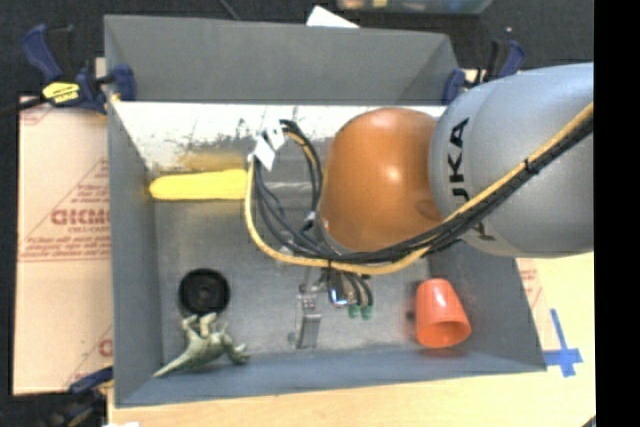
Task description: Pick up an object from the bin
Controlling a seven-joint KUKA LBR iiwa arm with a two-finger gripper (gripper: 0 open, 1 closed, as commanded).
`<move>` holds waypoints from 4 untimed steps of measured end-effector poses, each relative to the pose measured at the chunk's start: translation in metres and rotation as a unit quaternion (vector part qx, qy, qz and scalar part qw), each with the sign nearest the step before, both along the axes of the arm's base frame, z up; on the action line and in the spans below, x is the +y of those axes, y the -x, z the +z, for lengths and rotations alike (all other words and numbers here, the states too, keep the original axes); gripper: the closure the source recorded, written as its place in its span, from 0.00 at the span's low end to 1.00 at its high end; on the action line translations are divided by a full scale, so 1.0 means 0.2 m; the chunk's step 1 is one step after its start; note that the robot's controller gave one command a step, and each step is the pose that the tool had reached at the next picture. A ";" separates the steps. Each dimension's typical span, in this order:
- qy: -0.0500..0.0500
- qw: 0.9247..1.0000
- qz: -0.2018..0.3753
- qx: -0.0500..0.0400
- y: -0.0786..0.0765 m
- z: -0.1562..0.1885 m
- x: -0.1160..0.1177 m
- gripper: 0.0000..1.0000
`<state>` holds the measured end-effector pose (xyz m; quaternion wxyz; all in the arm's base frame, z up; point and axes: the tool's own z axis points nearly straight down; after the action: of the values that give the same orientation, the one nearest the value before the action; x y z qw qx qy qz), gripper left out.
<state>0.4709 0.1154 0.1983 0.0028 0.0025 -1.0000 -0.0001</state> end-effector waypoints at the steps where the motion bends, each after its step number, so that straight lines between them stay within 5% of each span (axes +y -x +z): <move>1: -0.001 1.000 -0.002 -0.004 -0.01 0.02 0.00 0.00; 2: -0.001 0.990 0.140 -0.005 -0.04 -0.48 0.25 0.00; 3: -0.001 0.959 0.282 -0.009 -0.14 -0.24 0.41 0.00; 4: -0.001 0.987 0.160 -0.005 -0.02 -0.47 0.59 0.00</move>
Offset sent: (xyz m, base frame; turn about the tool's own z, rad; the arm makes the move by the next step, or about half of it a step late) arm 0.0084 0.0677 -0.1283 -0.3635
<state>0.4752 0.2343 0.1038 -0.0027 0.1623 -0.9867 -0.0011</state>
